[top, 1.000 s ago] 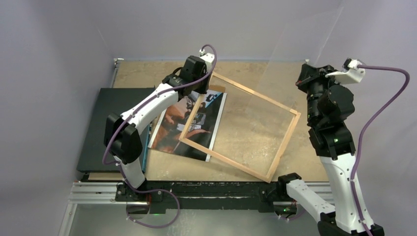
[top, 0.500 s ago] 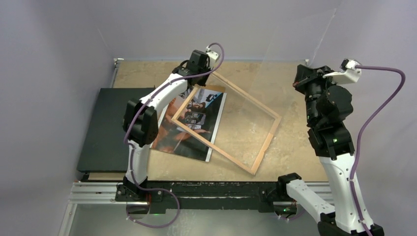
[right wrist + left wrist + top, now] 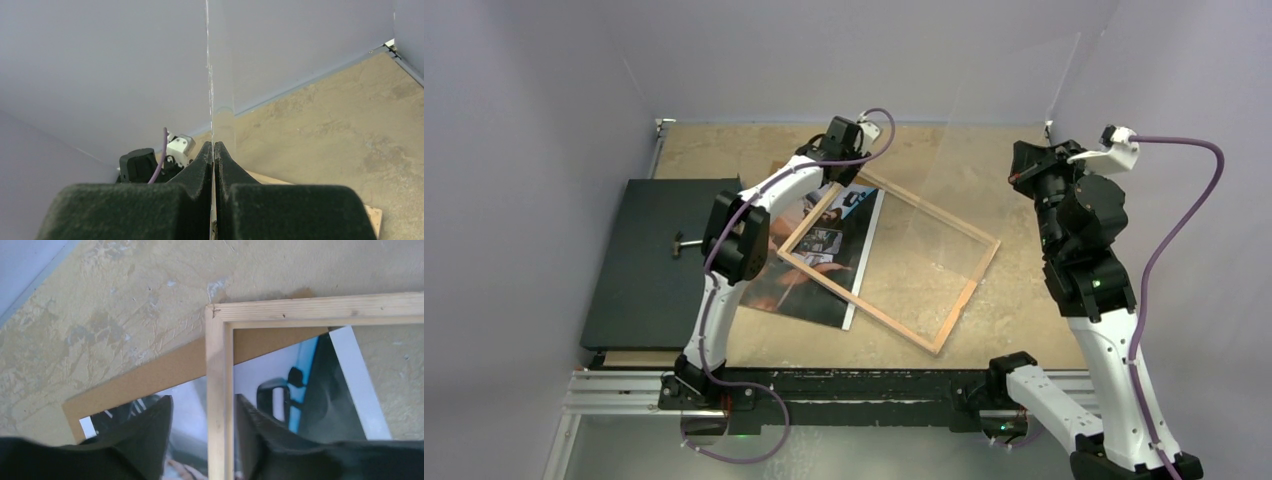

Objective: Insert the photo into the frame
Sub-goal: Adjust the photo frame at the center of the board.

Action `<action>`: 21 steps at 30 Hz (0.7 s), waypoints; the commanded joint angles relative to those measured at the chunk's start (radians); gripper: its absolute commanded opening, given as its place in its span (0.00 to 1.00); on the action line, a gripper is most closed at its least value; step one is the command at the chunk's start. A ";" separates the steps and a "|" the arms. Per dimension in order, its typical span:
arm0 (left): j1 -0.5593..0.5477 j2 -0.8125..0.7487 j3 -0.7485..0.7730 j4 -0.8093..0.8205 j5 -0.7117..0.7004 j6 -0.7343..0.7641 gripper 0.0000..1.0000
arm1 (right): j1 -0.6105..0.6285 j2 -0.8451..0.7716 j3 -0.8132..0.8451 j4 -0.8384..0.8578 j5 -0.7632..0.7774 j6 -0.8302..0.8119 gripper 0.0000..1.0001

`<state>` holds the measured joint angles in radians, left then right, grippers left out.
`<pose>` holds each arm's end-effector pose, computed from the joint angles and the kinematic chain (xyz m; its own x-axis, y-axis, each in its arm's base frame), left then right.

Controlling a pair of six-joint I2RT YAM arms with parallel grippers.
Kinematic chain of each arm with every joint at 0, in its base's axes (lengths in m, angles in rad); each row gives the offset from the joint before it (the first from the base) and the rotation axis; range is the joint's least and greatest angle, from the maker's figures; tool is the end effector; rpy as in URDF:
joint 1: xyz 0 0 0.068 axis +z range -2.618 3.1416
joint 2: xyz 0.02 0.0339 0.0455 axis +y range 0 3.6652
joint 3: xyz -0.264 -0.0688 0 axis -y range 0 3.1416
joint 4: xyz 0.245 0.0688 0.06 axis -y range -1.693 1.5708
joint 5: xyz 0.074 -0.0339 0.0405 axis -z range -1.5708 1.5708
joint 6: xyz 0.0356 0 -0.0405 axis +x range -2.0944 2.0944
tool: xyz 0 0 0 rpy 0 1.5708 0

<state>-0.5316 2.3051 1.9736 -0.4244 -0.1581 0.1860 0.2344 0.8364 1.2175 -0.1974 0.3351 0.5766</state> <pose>0.4576 -0.2626 0.2116 -0.5068 0.5099 -0.6951 0.5043 0.8293 0.2407 0.1525 0.0244 0.4759 0.2008 0.5773 -0.7915 -0.0171 0.8099 0.5864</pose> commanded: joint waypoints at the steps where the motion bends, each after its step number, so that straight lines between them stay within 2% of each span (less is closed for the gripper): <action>1: -0.005 -0.020 0.097 -0.015 -0.057 -0.039 0.62 | -0.003 -0.013 0.002 0.057 -0.023 0.025 0.00; 4: -0.004 -0.101 0.071 -0.084 -0.058 -0.134 0.78 | -0.003 -0.013 0.001 0.056 -0.019 0.022 0.00; 5: -0.004 -0.138 0.049 -0.102 -0.051 -0.169 0.80 | -0.003 -0.013 0.000 0.056 -0.019 0.022 0.00; 9: 0.017 -0.318 -0.115 -0.189 0.013 -0.345 0.81 | -0.003 -0.012 0.002 0.057 -0.019 0.018 0.00; 11: 0.041 -0.420 -0.260 -0.198 0.088 -0.450 0.81 | -0.004 -0.011 0.003 0.056 -0.019 0.016 0.00; 14: 0.062 -0.552 -0.488 -0.173 0.214 -0.520 0.84 | -0.003 -0.005 0.004 0.059 -0.030 0.018 0.00; 17: 0.062 -0.599 -0.647 -0.167 0.311 -0.572 0.85 | -0.003 -0.001 0.002 0.063 -0.037 0.027 0.00; 21: 0.055 -0.588 -0.741 -0.149 0.351 -0.619 0.87 | -0.004 -0.006 -0.012 0.064 -0.044 0.041 0.00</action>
<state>-0.4641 1.6760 1.3197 -0.5724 0.0784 -0.3309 0.2344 0.8391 1.2133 -0.1967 0.3126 0.5911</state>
